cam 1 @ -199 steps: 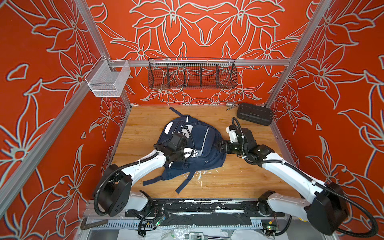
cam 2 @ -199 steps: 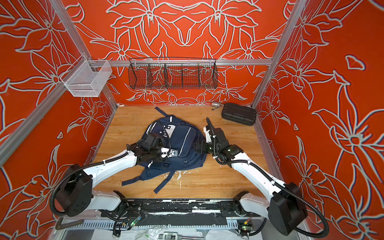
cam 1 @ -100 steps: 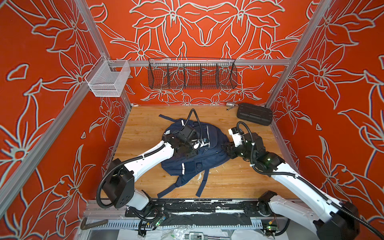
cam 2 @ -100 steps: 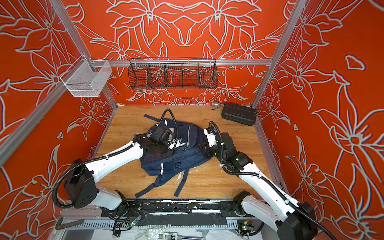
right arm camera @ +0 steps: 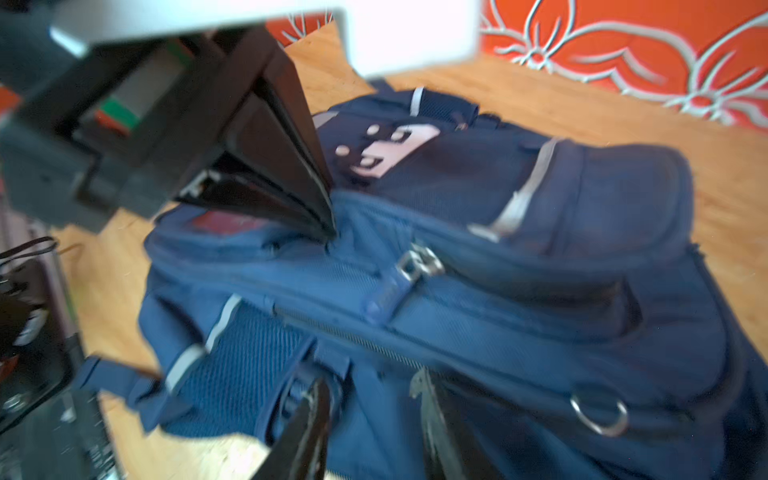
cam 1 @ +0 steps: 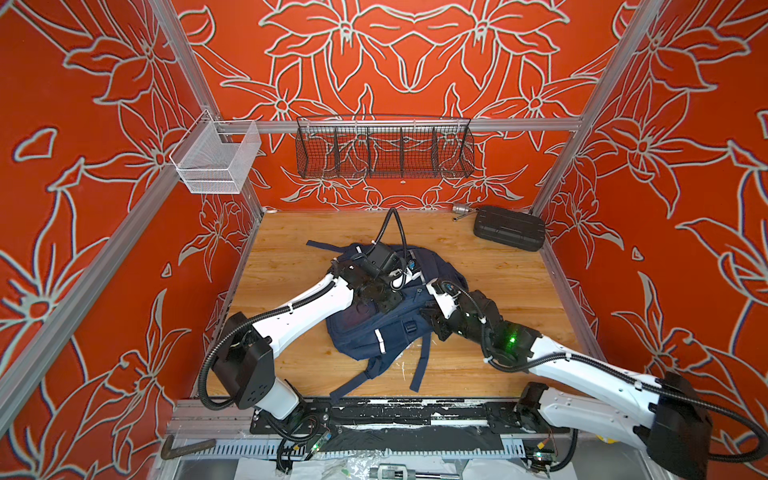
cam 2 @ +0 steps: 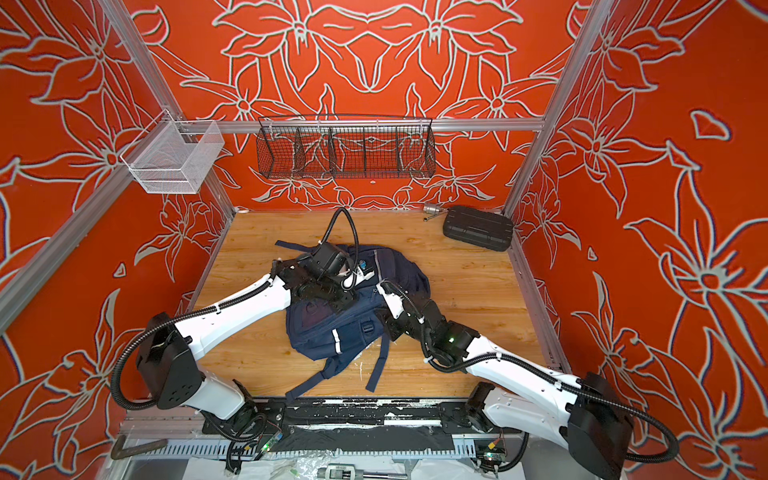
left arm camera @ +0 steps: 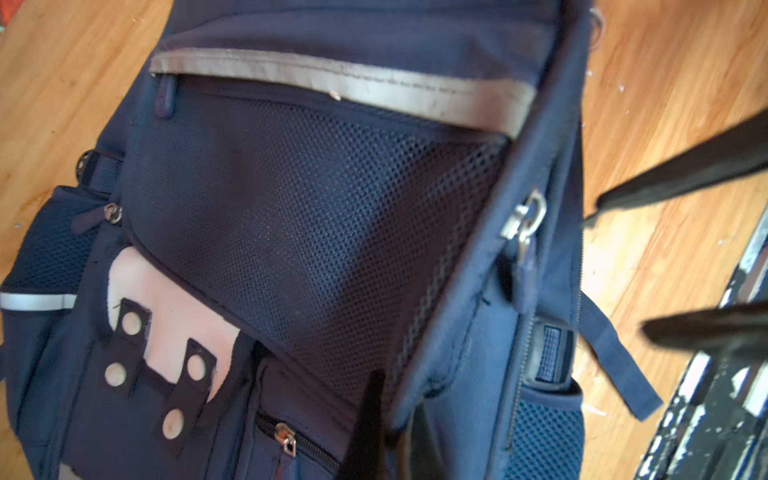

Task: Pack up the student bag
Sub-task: 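Move the right gripper to the front pocket zipper pull while the left holds the bag, then grasp the zipper pull and drag it along the pocket with the right gripper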

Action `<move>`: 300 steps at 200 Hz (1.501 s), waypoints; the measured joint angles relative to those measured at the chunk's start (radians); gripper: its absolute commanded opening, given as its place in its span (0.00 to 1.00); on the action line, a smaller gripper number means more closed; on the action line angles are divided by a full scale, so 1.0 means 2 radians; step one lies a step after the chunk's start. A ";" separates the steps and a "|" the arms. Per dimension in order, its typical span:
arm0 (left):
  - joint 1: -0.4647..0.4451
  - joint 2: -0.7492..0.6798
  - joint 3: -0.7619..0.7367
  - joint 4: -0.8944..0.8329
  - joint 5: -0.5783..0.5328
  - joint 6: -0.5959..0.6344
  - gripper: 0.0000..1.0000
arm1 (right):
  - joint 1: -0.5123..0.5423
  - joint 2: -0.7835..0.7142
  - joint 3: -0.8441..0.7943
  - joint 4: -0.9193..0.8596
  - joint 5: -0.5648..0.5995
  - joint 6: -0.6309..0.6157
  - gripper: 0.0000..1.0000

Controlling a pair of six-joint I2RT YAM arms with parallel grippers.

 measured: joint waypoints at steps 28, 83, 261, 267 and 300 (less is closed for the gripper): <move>-0.009 0.011 0.011 -0.002 0.004 -0.027 0.00 | 0.026 0.005 0.000 0.039 0.050 -0.018 0.39; -0.016 0.014 0.016 -0.003 0.009 -0.051 0.00 | 0.054 0.005 0.000 0.047 0.175 -0.024 0.39; -0.021 0.030 0.029 -0.009 0.011 -0.070 0.00 | 0.072 0.057 0.006 0.018 0.304 0.039 0.34; -0.021 0.030 0.029 -0.009 0.011 -0.070 0.00 | 0.072 0.051 0.002 0.021 0.305 0.038 0.33; -0.021 0.030 0.029 -0.009 0.011 -0.070 0.00 | 0.067 0.009 -0.036 0.043 0.288 0.018 0.26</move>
